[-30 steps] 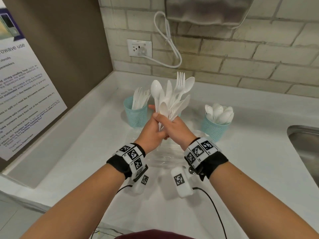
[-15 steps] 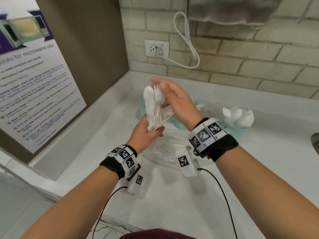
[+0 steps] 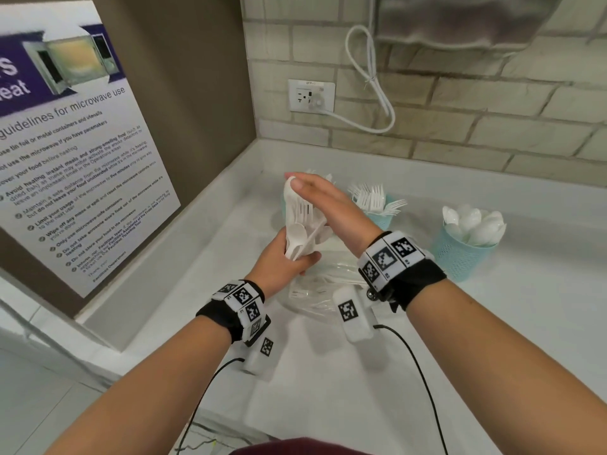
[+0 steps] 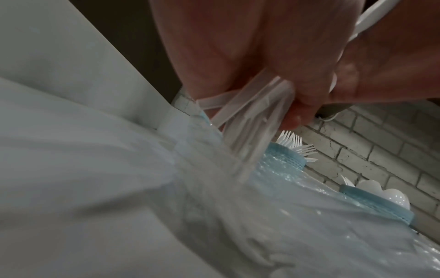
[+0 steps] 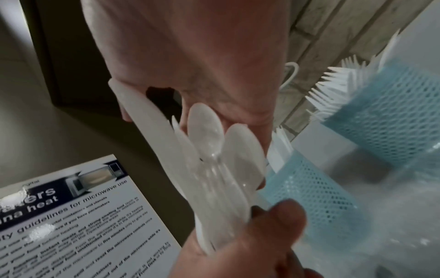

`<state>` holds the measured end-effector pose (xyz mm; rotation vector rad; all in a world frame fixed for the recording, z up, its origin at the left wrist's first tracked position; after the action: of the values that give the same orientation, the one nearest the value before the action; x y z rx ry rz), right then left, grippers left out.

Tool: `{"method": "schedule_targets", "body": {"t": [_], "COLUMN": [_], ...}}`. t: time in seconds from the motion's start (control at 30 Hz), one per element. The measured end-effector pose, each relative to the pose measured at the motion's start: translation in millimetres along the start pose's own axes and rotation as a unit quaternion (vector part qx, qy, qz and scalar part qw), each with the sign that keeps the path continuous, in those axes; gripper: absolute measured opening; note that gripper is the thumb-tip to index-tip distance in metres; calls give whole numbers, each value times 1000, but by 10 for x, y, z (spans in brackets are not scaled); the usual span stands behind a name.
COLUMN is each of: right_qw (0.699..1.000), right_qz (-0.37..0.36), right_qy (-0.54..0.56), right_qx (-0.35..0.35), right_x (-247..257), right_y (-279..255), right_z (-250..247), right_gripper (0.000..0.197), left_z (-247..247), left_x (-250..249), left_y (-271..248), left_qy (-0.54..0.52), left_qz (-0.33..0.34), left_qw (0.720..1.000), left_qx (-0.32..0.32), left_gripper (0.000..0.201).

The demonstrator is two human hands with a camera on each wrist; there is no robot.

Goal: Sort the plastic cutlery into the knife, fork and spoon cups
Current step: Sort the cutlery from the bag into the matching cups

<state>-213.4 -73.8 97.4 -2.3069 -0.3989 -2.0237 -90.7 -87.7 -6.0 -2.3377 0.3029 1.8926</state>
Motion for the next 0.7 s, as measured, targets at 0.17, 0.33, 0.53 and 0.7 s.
{"method": "schedule_targets", "body": {"t": [0.17, 0.33, 0.53, 0.7], "right_qw": [996, 997, 989, 997], "right_qz": [-46, -66, 4, 21], "right_qy": [74, -44, -140, -56], "right_qx": [-3, -12, 39, -42], "right_x": [37, -185, -412, -277], "right_y": [110, 161, 123, 124], "right_z": [110, 217, 238, 124], "right_gripper": [11, 20, 38, 55], "left_z": [-86, -179, -209, -246], "left_x": [20, 82, 248, 162], "left_y": [45, 112, 156, 193], "left_qy": [-15, 7, 70, 16], "left_qz": [14, 3, -46, -25], "left_qw": [1000, 1000, 992, 998], "left_qx": [-12, 9, 94, 60], "left_gripper": [46, 44, 33, 38]}}
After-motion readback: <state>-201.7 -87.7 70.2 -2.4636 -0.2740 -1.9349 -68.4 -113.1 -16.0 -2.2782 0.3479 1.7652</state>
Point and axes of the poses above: each hand's wrist, its own y-axis towards the middle knuckle, its own z-axis out of the palm, x = y × z, the point moved 2 cm from there along y, towards the middle knuckle, and after that the axes turned 3 degrees about -z, right-handed, at the moved point
